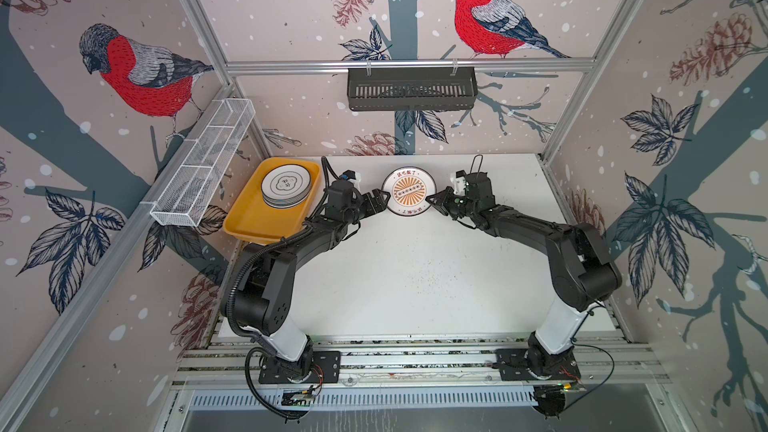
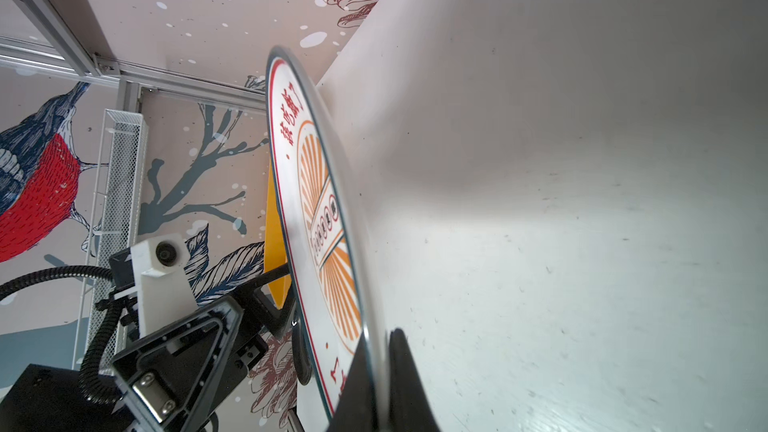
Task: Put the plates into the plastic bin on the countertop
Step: 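Grasp the sunburst plate rim with the left gripper beside the right gripper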
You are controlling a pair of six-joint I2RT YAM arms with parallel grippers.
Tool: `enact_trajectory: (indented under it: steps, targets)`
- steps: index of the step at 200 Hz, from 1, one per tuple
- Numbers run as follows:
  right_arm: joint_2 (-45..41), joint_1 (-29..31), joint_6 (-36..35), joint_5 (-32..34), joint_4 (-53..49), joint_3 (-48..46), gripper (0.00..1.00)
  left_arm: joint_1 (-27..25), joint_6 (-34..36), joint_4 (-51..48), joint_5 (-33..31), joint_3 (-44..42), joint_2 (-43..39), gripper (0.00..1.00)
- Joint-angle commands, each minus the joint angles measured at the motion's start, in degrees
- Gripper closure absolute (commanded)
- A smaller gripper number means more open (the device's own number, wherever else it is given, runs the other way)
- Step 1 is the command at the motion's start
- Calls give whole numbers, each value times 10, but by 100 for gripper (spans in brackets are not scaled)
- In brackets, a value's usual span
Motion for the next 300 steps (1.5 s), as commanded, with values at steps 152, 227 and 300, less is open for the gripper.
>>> enact_trajectory:
  steps: [152,227,300]
  targets:
    - [2,-1,9,-46,60,0,98,19,-119,218,125,-34,52,80]
    - [-6,-3,9,-42,68,-8,60,20,-149,245,122,-42,52,95]
    - [-21,-3,-13,-29,68,-8,0,19,-161,234,107,-39,37,95]
